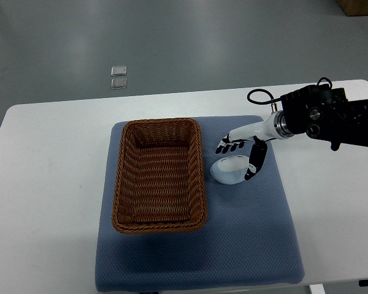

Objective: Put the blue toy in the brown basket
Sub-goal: 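Lift the held toy and carry it over the brown basket, then lower the toy into the basket, open the right hand and withdraw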

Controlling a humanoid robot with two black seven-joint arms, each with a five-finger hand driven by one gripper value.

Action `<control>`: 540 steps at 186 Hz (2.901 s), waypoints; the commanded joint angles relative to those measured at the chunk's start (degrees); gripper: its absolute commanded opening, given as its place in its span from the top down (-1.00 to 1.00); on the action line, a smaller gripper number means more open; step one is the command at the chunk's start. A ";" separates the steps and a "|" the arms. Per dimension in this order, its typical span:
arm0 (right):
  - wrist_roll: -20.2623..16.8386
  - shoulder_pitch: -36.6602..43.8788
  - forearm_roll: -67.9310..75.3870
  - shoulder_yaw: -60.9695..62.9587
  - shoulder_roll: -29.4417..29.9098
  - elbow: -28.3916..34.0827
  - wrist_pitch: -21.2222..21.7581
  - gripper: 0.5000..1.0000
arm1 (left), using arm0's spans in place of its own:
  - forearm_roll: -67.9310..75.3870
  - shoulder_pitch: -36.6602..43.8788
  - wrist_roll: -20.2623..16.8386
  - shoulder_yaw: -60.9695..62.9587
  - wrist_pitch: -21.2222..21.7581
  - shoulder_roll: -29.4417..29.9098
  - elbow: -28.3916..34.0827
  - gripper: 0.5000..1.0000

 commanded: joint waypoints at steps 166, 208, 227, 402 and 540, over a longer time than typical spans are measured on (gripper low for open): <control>0.26 8.74 1.14 1.00 -0.47 -1.35 0.33 1.00 | 0.00 0.28 0.02 0.36 0.08 0.00 -0.18 -1.00; 0.17 13.32 6.15 1.08 5.06 -1.35 0.16 1.00 | 0.00 0.28 0.02 0.27 0.08 0.00 -0.18 -1.00; 0.26 13.41 6.68 0.91 9.28 -2.32 -0.28 1.00 | 0.00 0.28 -0.07 0.18 0.08 0.00 -0.09 -1.00; 0.35 2.16 6.15 -0.85 27.65 -17.70 -4.85 -0.20 | 0.00 0.28 0.02 0.09 0.08 0.00 0.00 -1.00; 0.53 -1.80 22.76 24.99 20.71 -21.04 -2.75 -0.64 | 0.00 0.28 -0.07 0.36 0.08 0.00 -0.09 -1.00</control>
